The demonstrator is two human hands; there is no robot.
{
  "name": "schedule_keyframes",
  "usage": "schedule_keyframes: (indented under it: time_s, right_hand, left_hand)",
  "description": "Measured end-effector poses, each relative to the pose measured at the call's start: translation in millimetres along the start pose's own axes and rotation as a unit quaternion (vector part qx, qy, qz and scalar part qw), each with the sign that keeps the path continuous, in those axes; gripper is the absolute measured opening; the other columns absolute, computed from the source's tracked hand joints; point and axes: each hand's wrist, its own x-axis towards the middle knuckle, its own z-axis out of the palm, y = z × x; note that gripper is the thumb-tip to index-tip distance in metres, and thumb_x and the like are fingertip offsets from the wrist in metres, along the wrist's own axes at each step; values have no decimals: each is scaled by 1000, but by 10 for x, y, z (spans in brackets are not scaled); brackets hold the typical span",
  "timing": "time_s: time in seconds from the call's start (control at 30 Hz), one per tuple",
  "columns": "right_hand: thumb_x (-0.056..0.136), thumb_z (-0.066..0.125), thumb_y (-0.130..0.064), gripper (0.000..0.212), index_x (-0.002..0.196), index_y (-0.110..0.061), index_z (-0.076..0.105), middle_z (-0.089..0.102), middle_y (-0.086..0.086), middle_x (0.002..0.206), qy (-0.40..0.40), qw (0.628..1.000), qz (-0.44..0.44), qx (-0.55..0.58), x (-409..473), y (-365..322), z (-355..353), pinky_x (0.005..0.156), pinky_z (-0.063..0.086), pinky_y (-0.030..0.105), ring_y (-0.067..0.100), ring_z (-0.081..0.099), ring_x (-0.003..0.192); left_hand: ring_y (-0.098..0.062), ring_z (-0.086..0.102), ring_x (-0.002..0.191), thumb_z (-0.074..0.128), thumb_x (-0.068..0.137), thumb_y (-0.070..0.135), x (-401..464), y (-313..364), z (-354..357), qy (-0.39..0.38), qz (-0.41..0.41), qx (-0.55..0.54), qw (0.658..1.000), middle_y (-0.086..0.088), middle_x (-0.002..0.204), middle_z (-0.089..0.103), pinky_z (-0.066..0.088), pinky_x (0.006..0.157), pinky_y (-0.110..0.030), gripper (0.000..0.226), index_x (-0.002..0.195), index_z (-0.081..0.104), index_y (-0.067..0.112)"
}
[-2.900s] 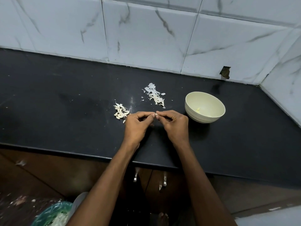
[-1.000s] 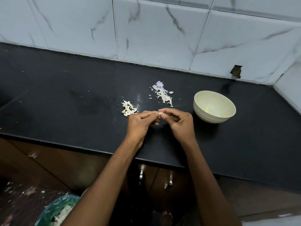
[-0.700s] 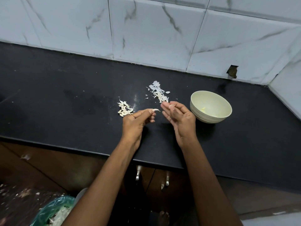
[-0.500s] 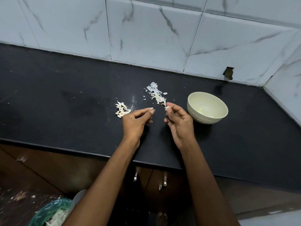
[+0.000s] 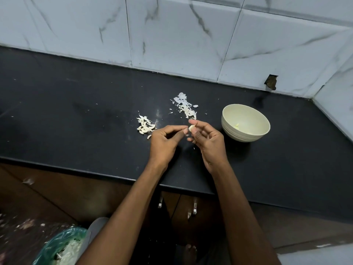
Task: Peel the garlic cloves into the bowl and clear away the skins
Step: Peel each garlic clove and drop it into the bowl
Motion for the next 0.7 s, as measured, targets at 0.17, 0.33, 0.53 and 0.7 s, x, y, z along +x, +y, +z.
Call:
schedule_keyframes:
  time_s: [0.17,0.33,0.53,0.7]
  right_hand:
    - [96,68,1,15,108,-7,67,75,11,92,37,999,7,3,22,13,27,75,59,26,16,73,84]
    - [95,71,-5,12,107,-7,74,78,12,95,34,999,-17,-36,17,42,16,84,61,31,20,74,91]
    - [94,72,-1,23,117,2,74,80,9,101,32,998,-28,-49,-12,51,25,86,61,31,20,76,95]
    - [92,72,3,26,119,2,73,81,3,95,33,997,-40,-63,-40,38,37,82,60,25,15,77,92]
  left_hand:
    - [-17,68,77,75,92,6,-21,36,-34,-33,-33,-30,998,-13,91,79,57,70,-35,11,101,80,1]
    - [-19,69,72,78,90,7,-34,48,-30,-13,-33,-31,999,-14,94,78,59,70,-35,10,99,82,3]
    - [-21,69,71,77,89,2,-45,51,-33,-3,-39,-28,999,-15,90,78,60,70,-33,10,99,81,0]
    - [-19,68,70,78,87,0,-50,71,-39,6,-53,-15,998,-12,86,79,60,72,-32,9,95,82,3]
